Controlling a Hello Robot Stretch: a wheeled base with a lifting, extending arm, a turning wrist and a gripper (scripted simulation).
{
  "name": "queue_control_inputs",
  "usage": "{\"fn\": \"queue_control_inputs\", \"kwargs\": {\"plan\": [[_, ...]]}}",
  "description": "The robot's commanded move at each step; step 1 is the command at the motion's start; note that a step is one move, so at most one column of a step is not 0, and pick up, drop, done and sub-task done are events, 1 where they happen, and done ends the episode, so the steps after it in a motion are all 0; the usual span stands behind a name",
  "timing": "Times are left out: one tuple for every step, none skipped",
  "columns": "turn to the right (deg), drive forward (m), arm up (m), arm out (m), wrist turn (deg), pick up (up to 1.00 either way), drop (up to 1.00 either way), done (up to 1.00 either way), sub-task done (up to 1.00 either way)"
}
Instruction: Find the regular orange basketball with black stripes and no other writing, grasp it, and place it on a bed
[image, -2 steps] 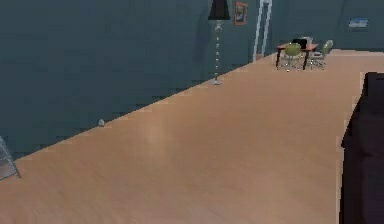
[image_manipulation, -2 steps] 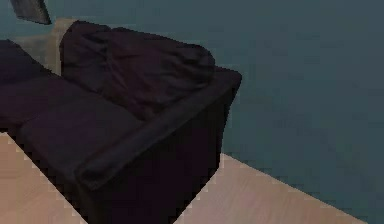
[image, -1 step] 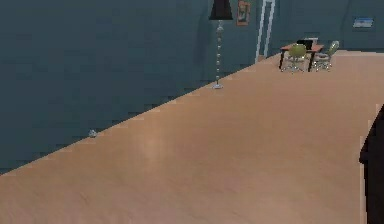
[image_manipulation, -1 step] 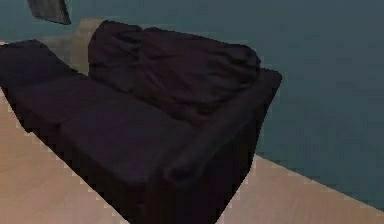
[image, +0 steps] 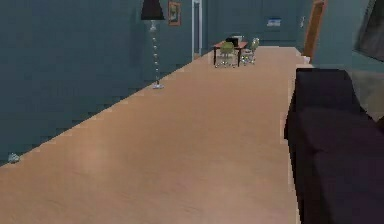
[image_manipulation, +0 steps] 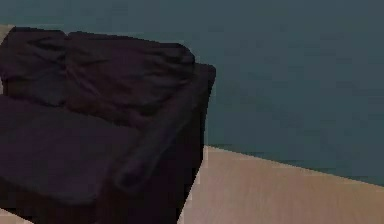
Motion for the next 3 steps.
{"fn": "queue_control_inputs", "kwargs": {"plan": [[0.0,1.0,0.0,0.0,0.0,0.0,0.0,0.0,0.0],[0.0,1.0,0.0,0.0,0.0,0.0,0.0,0.0,0.0],[0.0,1.0,0.0,0.0,0.0,0.0,0.0,0.0,0.0]]}}
